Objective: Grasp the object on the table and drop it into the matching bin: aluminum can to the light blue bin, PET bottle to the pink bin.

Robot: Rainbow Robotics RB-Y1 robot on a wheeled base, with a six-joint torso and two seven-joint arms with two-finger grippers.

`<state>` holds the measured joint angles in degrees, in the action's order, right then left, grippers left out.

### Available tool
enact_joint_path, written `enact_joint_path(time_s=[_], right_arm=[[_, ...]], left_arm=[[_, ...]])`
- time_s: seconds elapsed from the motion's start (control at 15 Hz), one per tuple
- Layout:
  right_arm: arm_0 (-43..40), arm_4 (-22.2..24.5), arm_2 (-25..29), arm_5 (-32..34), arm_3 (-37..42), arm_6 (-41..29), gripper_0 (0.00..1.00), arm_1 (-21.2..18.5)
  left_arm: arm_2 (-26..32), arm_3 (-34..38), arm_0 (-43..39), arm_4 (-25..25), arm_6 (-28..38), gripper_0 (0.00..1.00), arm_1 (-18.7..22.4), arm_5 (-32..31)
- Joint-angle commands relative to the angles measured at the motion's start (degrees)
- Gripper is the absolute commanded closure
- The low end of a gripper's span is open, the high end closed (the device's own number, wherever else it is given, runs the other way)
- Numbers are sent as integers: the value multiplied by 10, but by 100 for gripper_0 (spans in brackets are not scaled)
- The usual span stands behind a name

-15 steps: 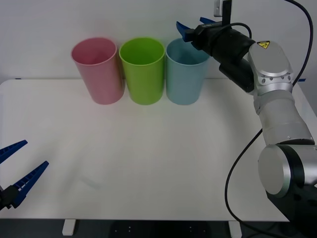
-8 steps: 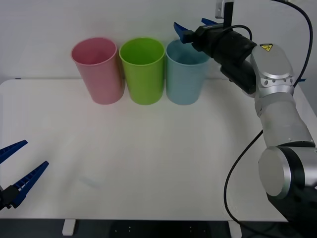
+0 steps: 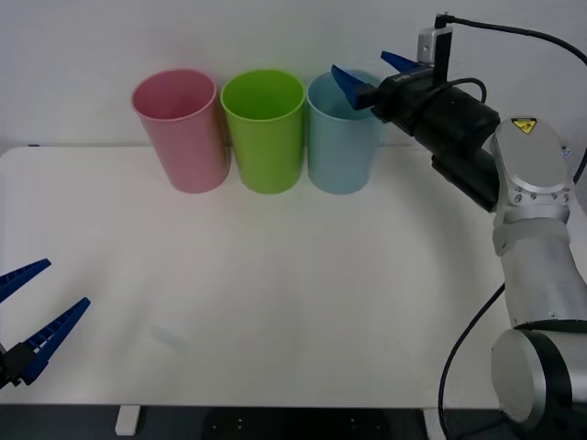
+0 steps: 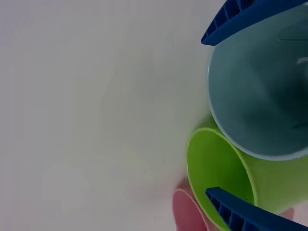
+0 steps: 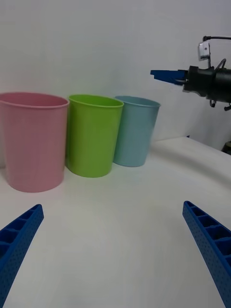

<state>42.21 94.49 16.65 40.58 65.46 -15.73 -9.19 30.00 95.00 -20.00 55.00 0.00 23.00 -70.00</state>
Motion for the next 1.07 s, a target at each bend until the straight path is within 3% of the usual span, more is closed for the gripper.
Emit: enact_joint_path(time_s=[0.07,0.33,0.6,0.87,1.07], right_arm=[[-47,-8,-3,29,56,0,0,-2],[-105,-30,-17,58,103,10,0,-17],[-163,-94,-66,61,137,37,0,-65],[-211,-171,-109,63,147,122,0,-117],[-256,-186,-110,80,175,139,0,-134]], left_arm=[[0,0,0,0,0,0,0,0],[0,0,0,0,0,0,0,0],[0,0,0,0,0,0,0,0],[0,0,0,0,0,0,0,0],[0,0,0,0,0,0,0,0]])
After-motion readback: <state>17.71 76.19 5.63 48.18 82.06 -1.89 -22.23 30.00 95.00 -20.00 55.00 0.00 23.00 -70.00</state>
